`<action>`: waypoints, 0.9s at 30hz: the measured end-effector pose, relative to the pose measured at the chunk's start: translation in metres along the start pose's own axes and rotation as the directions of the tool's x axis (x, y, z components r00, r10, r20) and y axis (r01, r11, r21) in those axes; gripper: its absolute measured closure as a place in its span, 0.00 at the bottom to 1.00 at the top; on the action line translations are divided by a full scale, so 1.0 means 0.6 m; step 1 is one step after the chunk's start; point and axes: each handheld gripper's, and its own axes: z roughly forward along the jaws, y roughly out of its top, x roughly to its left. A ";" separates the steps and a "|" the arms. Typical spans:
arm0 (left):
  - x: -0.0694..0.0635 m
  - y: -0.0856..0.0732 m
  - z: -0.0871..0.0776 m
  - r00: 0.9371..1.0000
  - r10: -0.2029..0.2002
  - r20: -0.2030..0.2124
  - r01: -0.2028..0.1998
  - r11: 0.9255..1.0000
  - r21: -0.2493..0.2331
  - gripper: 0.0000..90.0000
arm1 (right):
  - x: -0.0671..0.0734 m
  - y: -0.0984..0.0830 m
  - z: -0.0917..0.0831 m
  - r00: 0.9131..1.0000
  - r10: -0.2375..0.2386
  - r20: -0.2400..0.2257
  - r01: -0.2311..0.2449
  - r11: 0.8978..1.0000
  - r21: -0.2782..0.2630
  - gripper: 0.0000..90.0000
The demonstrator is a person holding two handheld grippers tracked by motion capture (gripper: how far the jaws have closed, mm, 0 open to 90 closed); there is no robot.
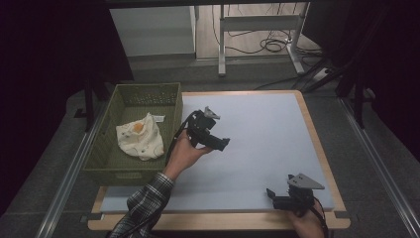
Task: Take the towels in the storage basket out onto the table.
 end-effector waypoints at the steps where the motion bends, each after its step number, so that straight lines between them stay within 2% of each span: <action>1: 0.006 0.002 -0.003 1.000 -0.006 -0.003 0.006 1.000 -0.001 0.02 | 0.000 0.000 0.000 1.000 0.000 0.000 0.000 1.000 0.000 0.04; 7: 0.040 0.005 -0.013 1.000 -0.020 -0.020 0.020 1.000 0.012 0.02 | 0.000 0.000 0.000 1.000 0.000 -0.001 0.000 1.000 0.000 0.04; 10: 0.052 0.005 -0.019 0.999 -0.029 -0.029 0.030 1.000 0.004 0.02 | 0.000 0.000 0.000 1.000 -0.001 -0.001 0.001 1.000 0.000 0.04; 18: 0.093 0.002 -0.048 0.995 -0.040 -0.086 0.041 0.999 0.007 0.03 | -0.001 0.000 0.000 1.000 -0.001 -0.002 0.001 1.000 0.000 0.04; 19: 0.093 0.002 -0.048 0.995 -0.040 -0.086 0.041 0.999 0.007 0.03 | -0.001 0.000 0.000 1.000 -0.001 -0.002 0.001 1.000 0.000 0.04; 20: 0.107 -0.002 -0.060 0.993 -0.050 -0.105 0.051 0.999 0.009 0.03 | -0.001 0.000 0.000 1.000 -0.002 -0.002 0.002 1.000 0.000 0.04; 21: 0.107 -0.002 -0.060 0.993 -0.050 -0.105 0.051 0.999 0.009 0.03 | -0.001 0.000 0.000 1.000 -0.002 -0.002 0.002 1.000 0.000 0.04; 23: 0.126 -0.008 -0.074 0.991 -0.074 -0.115 0.075 0.997 0.000 0.03 | -0.001 0.000 0.000 1.000 -0.002 -0.002 0.002 1.000 0.000 0.04; 24: 0.140 -0.016 -0.086 0.987 -0.092 -0.131 0.092 0.996 -0.005 0.03 | -0.001 0.000 0.000 1.000 -0.002 -0.002 0.002 1.000 0.000 0.04; 27: 0.164 -0.032 -0.106 0.981 -0.112 -0.161 0.112 0.994 -0.006 0.03 | -0.001 0.000 0.000 1.000 -0.002 -0.002 0.002 1.000 0.000 0.04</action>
